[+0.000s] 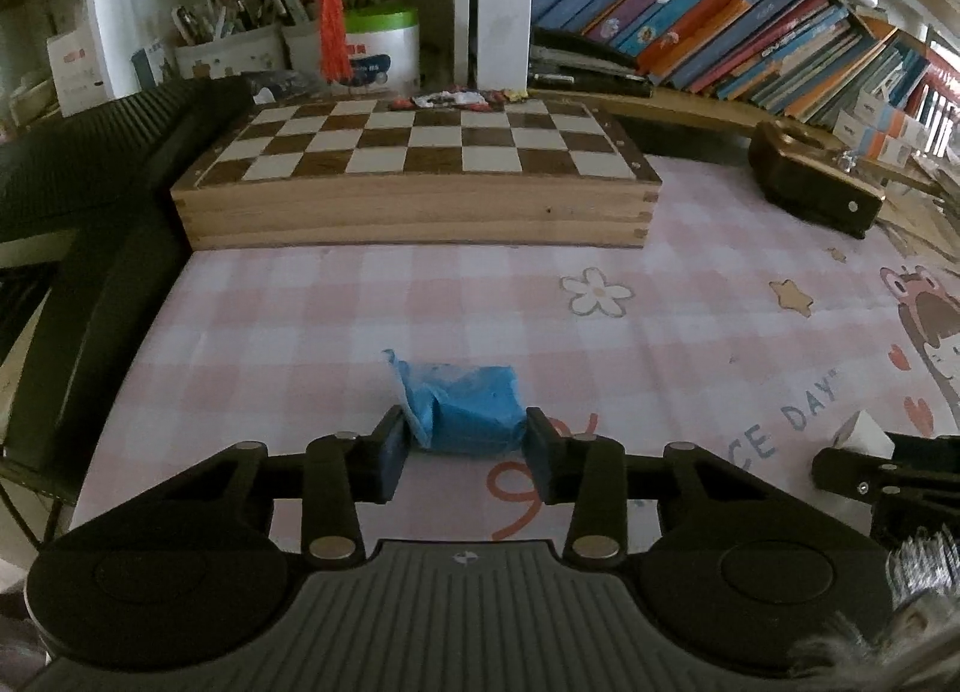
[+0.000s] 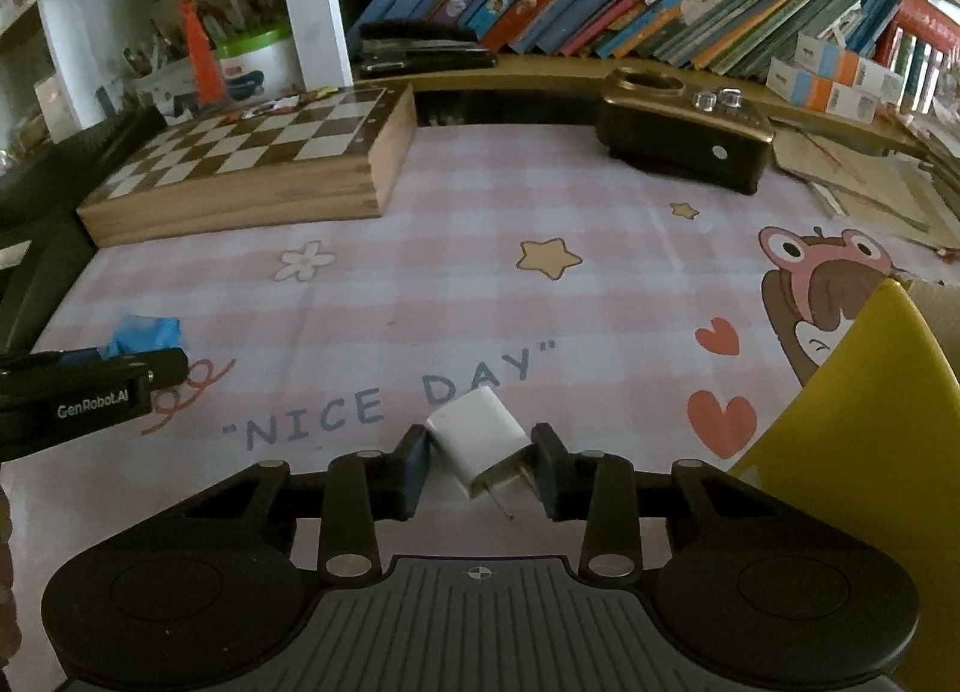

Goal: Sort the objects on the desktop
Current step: 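Grasp the blue object with the left tool while the right tool grasps the white charger, then carry the blue object and white charger over to the yellow box with both tools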

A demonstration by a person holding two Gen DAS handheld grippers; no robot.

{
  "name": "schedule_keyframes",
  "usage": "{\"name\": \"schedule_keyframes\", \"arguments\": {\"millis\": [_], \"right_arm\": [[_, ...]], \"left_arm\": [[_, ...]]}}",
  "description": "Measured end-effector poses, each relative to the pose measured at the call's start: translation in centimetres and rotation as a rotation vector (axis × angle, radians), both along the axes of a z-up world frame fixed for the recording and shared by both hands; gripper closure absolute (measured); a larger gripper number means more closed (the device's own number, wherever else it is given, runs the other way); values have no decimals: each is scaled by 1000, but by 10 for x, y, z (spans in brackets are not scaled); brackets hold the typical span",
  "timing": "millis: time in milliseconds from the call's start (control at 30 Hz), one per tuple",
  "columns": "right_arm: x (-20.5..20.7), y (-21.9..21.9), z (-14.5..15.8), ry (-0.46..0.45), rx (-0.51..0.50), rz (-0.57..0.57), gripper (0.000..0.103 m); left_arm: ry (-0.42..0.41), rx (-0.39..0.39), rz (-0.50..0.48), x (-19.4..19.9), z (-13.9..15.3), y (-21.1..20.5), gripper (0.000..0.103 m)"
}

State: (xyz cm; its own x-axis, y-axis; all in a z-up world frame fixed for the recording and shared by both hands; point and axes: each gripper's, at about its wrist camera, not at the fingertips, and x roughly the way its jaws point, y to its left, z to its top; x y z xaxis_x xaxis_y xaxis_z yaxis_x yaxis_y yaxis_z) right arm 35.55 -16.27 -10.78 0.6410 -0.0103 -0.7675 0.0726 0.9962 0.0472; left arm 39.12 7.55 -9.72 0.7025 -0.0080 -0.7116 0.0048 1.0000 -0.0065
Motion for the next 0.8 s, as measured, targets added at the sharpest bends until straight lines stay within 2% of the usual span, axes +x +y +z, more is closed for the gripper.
{"name": "schedule_keyframes", "arguments": {"millis": [200, 433, 600, 800], "right_arm": [[-8, 5, 14, -43, 13, 19, 67], [-28, 13, 41, -112, 33, 72, 67], [-51, 16, 60, -151, 48, 108, 67], [-86, 18, 74, -156, 55, 149, 67]], "left_arm": [[-46, -34, -9, -18, 22, 3, 67], [-114, -100, -31, -60, 56, 6, 67], [-138, -137, -43, -94, 72, 13, 67], [-163, -184, -56, -139, 89, 23, 68]]}}
